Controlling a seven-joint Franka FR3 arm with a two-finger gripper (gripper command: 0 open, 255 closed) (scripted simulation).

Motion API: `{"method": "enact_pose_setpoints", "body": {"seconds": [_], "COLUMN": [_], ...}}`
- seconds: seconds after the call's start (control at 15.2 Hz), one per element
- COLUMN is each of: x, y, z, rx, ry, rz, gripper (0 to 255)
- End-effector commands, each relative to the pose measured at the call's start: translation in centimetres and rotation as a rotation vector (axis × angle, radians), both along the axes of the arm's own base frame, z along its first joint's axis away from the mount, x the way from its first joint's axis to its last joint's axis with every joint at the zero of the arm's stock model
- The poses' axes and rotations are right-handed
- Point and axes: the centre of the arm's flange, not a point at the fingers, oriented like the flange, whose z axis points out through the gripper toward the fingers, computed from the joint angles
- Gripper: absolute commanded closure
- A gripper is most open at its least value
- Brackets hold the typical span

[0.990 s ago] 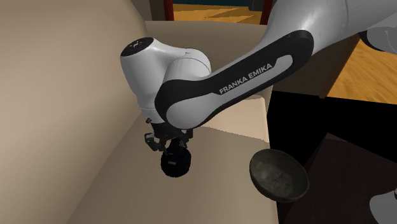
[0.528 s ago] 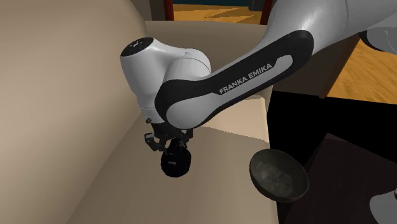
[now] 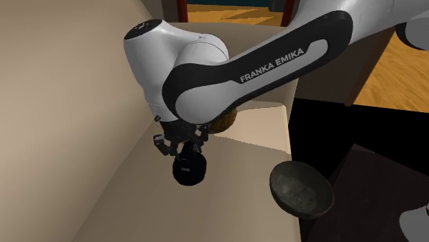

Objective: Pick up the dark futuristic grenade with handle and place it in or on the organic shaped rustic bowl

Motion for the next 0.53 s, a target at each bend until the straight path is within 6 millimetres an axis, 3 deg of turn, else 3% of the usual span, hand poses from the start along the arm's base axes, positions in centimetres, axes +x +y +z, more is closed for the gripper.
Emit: {"method": "enact_pose_setpoints", "body": {"seconds": [0.0, 0.46], "x": [0.1, 0.1], "y": [-0.1, -0.1], "z": [1.3, 5.0], "rx": [0.000, 0.000], "ry": [-0.001, -0.001], "rz": [0.000, 0.000], "gripper": [255, 255]}}
